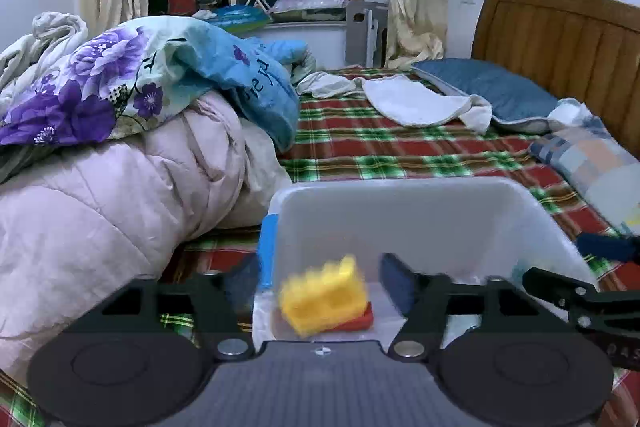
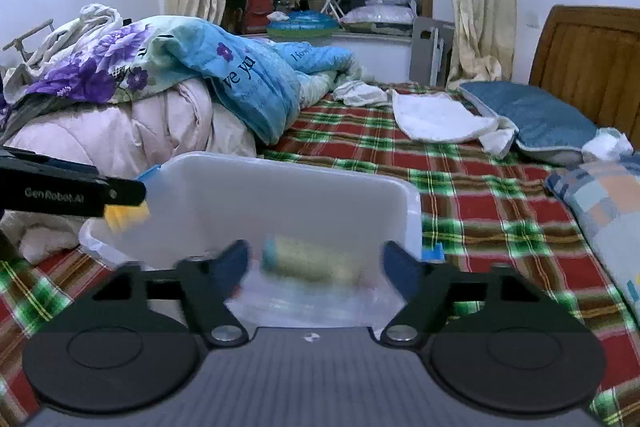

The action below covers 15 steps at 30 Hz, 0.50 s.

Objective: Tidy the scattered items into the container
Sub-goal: 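Drop the yellow brick into the bin with left tool while right tool releases beige toy there, then grasp the blue brick with right tool while left tool grasps a black toy car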

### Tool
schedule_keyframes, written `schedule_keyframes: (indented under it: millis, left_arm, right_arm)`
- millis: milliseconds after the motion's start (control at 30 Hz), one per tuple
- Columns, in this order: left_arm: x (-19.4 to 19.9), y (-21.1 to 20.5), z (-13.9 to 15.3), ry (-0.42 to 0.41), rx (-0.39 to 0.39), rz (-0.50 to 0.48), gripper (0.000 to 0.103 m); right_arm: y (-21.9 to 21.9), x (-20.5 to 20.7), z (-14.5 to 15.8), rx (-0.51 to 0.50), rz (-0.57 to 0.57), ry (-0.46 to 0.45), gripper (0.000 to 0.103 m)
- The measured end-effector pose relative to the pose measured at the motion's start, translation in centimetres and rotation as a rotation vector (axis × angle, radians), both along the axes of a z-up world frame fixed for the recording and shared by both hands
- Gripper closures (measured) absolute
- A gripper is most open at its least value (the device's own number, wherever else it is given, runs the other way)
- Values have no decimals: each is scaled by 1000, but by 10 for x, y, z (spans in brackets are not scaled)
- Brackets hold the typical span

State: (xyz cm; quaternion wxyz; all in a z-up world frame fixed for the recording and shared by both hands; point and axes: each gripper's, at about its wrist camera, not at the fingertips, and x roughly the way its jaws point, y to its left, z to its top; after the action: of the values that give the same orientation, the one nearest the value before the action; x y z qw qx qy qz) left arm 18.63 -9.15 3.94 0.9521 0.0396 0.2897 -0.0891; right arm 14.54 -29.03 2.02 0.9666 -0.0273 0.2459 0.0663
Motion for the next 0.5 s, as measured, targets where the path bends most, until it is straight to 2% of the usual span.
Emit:
schedule_keyframes:
  millis: [133, 267, 367, 500]
  left_arm:
    - [3, 0, -9, 24, 27, 4, 29]
    - [-22, 14, -8, -17, 28, 1, 29]
    - [-56, 32, -13, -38, 11, -13, 29]
    - [-111, 56, -39, -27, -10, -24, 28]
  right_arm:
    - [3, -2, -4, -36, 2, -15, 12]
    - [1, -21, 3, -31, 7, -54, 12]
    - [-3, -58, 7, -5, 28, -85, 10]
    - [4, -128, -10, 47, 78, -48, 10]
